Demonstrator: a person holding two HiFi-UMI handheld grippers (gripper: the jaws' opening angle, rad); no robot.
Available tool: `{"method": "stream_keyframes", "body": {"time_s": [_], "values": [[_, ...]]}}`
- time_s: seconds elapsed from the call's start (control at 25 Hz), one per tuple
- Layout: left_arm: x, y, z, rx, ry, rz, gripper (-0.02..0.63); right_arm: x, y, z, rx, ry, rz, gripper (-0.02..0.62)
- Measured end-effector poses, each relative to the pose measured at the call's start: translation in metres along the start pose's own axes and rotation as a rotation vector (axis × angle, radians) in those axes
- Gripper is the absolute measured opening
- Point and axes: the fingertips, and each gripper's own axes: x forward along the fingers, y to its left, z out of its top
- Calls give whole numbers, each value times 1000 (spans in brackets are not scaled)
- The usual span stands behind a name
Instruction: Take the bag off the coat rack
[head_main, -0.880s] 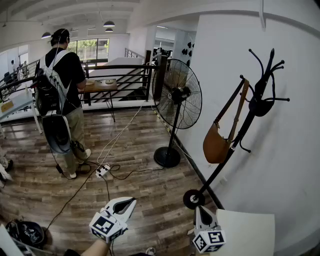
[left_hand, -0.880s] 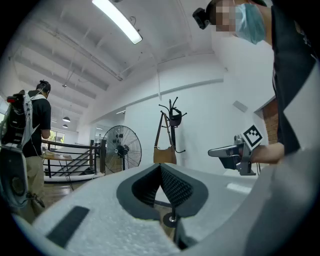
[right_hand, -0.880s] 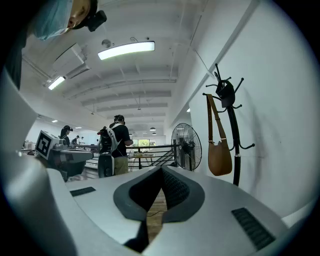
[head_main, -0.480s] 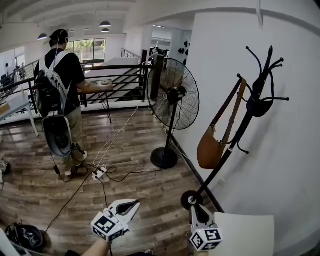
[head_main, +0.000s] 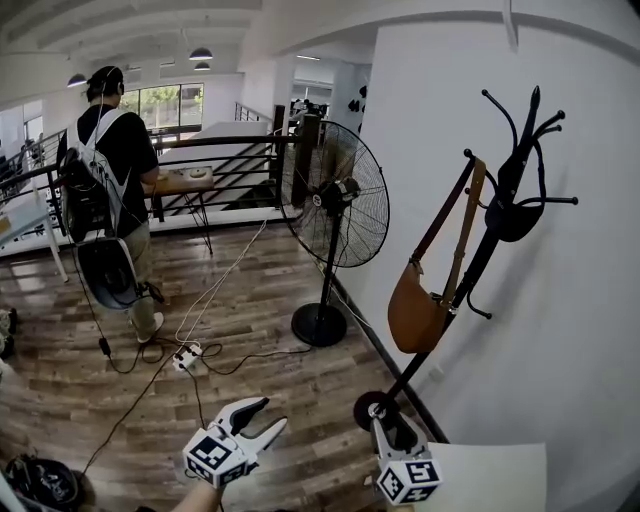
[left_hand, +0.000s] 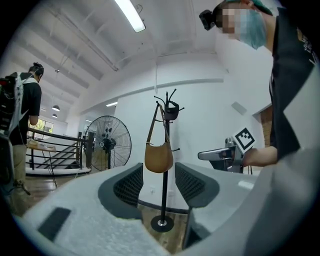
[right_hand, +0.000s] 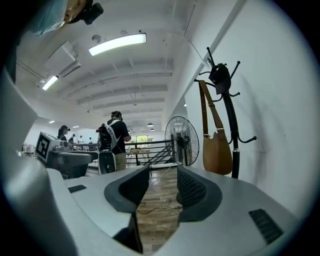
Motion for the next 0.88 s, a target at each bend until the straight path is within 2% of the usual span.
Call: {"method": "stream_keyframes", "body": {"time_s": [0.12,0.32,0.52,0.88], "values": [[36,0,-3,-16,3,0,195,17,-31,4,14,-1,-1,156],[68,9,9,-54,10,-14,193,32,-50,16,27,16,-18,156],[106,38,-17,-63,13,-86,192,67,-66,-1,45,9,-74,156],[181,104,-2,-44,45,-248,192,129,-90,21,73,-18,-235,156]]}}
